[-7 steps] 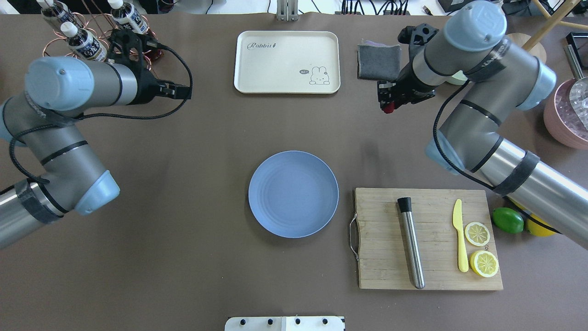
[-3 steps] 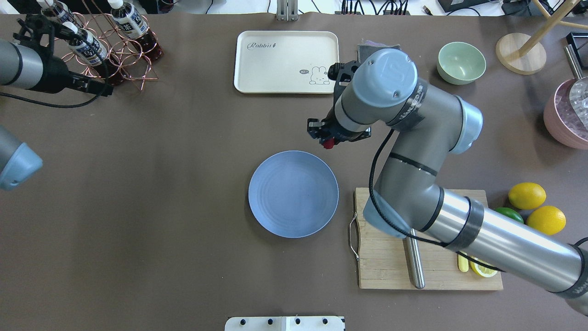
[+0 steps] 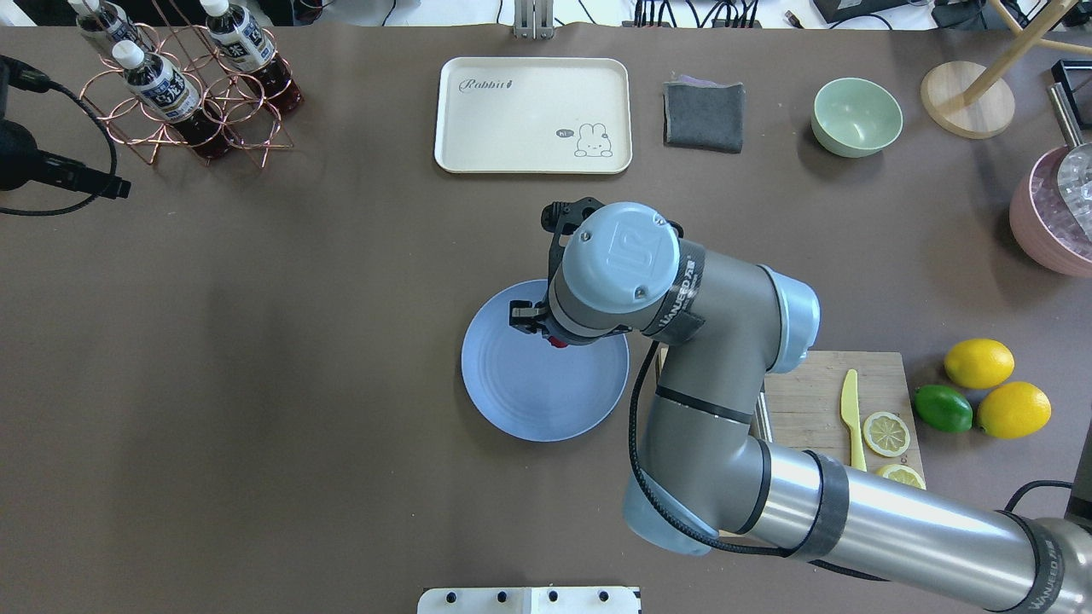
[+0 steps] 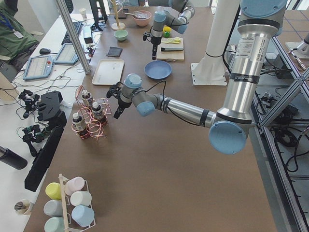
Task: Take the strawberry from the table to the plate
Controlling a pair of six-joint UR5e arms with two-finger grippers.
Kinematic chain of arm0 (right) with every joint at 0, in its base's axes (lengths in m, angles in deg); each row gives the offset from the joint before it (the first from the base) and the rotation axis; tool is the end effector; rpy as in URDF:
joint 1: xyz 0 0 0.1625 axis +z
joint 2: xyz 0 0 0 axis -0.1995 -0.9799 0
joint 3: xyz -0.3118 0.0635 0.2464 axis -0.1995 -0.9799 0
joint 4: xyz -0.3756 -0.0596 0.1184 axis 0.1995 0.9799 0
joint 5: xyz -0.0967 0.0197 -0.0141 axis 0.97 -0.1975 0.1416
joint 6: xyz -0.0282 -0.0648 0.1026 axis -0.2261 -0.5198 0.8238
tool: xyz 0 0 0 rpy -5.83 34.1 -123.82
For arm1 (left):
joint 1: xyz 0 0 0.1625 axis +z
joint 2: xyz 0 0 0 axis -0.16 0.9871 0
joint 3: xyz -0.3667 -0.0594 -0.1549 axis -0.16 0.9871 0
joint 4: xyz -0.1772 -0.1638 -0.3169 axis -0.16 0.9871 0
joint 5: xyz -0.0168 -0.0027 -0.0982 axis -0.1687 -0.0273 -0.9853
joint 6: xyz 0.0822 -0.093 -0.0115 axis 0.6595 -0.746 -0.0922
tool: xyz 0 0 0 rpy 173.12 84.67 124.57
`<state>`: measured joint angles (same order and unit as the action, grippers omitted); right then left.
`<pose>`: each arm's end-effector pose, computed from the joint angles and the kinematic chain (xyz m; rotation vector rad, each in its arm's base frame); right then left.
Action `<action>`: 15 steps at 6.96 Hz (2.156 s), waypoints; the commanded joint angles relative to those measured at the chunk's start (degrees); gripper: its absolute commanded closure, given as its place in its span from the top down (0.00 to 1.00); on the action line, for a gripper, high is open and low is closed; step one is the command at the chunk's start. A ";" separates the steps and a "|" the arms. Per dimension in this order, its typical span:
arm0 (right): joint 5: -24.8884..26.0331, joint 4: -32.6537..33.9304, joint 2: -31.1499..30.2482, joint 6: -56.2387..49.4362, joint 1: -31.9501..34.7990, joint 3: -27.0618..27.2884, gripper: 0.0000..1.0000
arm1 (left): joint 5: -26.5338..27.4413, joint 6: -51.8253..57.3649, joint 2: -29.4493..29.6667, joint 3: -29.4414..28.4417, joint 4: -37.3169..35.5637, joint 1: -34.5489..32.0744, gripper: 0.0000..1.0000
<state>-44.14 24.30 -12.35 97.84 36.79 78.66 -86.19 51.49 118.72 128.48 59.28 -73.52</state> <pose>-0.5564 -0.3853 0.1946 0.1412 -0.8780 0.0850 0.1771 -0.5369 0.5035 0.4797 0.7872 0.1407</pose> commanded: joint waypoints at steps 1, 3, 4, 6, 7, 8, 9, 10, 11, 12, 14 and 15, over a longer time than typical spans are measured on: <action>1.42 -7.75 0.18 0.12 -1.11 -7.03 0.00 | -2.60 5.79 -1.87 -0.44 -0.93 -3.69 0.98; 1.68 -9.29 0.35 0.30 -1.11 -8.30 0.00 | -3.22 11.34 -1.78 -0.53 -4.62 -7.30 0.98; 1.68 -9.29 0.44 0.38 -1.46 -8.21 0.00 | -4.53 11.72 -1.26 -0.53 -5.59 -7.57 0.98; 1.77 -9.29 0.27 0.38 -2.25 -8.47 0.00 | -4.63 11.72 -1.34 -0.53 -5.60 -7.58 0.98; 1.77 -9.12 0.09 0.38 -2.60 -8.65 0.99 | -4.55 11.72 -1.25 -0.53 -5.60 -7.58 0.98; 2.20 -9.03 0.26 0.56 -2.69 -8.30 1.00 | -4.55 11.72 -1.17 -0.62 -5.60 -7.58 0.98; 2.38 -8.85 0.18 0.21 -2.52 -7.69 1.00 | -4.63 11.72 -1.17 -0.62 -5.60 -7.58 0.98; 1.77 -8.42 0.09 -0.05 -1.47 -6.38 1.00 | -4.72 11.72 -1.17 -0.62 -5.60 -7.58 0.98; 0.20 -5.02 -0.08 -0.23 0.36 -3.40 1.00 | -4.72 11.72 -1.34 -0.53 -5.60 -7.66 0.98; -4.25 1.80 -0.35 -0.67 3.77 2.11 1.00 | -5.94 11.72 -1.78 -0.27 -5.60 -8.97 0.98; -13.14 15.44 -4.71 -10.71 14.13 12.93 1.00 | -7.62 19.13 -4.13 -0.18 -6.91 -15.45 0.98; -15.96 17.41 -9.79 -21.13 20.62 14.63 1.00 | -7.53 25.63 -5.55 -0.09 -9.26 -18.88 0.98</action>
<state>-56.27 37.41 -17.34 86.63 50.42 89.76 -93.57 70.50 114.88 128.30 51.93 -88.49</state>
